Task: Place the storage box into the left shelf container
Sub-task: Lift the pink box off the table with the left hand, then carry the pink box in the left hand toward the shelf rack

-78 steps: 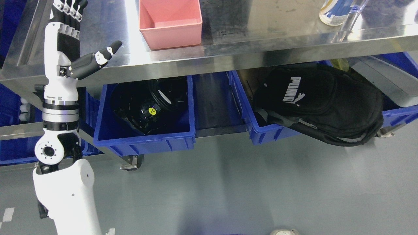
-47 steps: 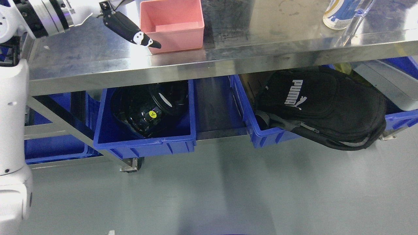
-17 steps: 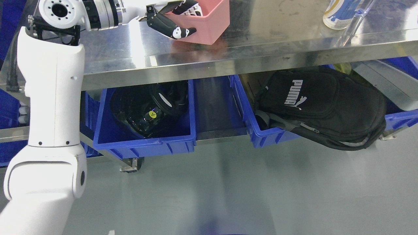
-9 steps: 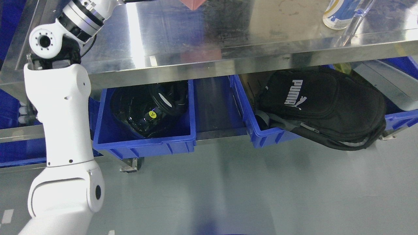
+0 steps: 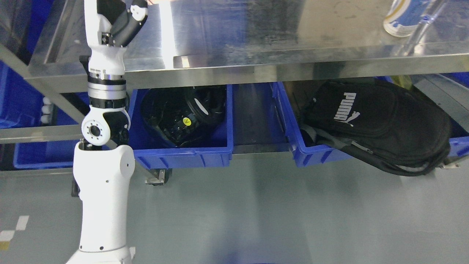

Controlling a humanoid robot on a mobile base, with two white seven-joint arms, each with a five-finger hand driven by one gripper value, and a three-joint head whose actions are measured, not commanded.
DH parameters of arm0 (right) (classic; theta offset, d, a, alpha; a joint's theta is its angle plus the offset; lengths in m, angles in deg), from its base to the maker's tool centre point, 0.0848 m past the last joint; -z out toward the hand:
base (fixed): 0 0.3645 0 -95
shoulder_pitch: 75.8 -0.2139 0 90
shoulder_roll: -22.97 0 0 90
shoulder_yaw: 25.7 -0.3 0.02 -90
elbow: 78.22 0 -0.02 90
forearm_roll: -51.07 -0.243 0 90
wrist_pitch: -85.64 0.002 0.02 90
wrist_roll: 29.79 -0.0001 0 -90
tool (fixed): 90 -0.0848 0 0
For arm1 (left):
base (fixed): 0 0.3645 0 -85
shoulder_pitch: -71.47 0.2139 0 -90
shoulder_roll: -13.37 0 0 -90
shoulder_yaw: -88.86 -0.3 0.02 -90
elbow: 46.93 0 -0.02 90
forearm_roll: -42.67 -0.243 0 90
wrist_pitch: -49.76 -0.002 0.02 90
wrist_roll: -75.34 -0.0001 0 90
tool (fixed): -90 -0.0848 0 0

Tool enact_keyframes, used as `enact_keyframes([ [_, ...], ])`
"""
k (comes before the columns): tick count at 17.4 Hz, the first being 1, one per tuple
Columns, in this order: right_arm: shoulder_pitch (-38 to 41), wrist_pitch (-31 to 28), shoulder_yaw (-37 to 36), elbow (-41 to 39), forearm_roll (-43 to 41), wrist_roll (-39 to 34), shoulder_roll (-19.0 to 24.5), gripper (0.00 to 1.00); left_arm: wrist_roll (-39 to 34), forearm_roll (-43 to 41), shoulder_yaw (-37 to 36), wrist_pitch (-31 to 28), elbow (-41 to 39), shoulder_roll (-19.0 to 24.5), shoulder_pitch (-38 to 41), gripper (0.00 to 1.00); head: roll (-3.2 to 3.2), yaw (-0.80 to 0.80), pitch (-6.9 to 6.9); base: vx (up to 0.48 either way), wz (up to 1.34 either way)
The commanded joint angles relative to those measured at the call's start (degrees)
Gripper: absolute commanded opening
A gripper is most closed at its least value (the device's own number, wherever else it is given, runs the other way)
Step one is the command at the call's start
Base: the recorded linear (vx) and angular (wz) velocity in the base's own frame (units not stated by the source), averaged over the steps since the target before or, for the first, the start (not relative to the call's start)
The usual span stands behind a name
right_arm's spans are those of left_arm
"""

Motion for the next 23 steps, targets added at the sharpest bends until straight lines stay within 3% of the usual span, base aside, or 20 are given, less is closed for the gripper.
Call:
enact_keyframes([
  [1,-0.2,0.2,0.0,-1.0,-1.2,-0.1,-1.0,1.0,-1.5,1.0,-7.6,5.6,-10.3,0.0,10.7,0.03,0.0,0.0,0.0,-0.04,0.59],
  [6,-0.3,0.2,0.0,-1.0,-1.2,-0.1,-1.0,1.0,-1.5,1.0,-8.2,6.3,-10.2,0.0,14.3,0.03,0.0,0.0,0.0,-0.008,0.86],
  [13,-0.3,0.2,0.0,-1.0,-1.2,-0.2,-1.0,1.0,-1.8,1.4,-9.0,7.7,-10.1,0.0,26.8,0.03,0.0,0.0,0.03,0.106,1.35],
  [17,-0.3,0.3,0.0,-1.0,-1.2,-0.1,-1.0,1.0,-1.8,3.3,-9.0,8.7,-9.7,0.0,31.4,0.03,0.0,0.0,0.05,0.307,1.5],
  [23,-0.2,0.2,-0.1,-1.0,-1.2,-0.1,-1.0,1.0,-1.8,3.4,-8.1,8.9,-9.7,0.0,32.2,0.03,0.0,0.0,0.06,0.441,1.07],
])
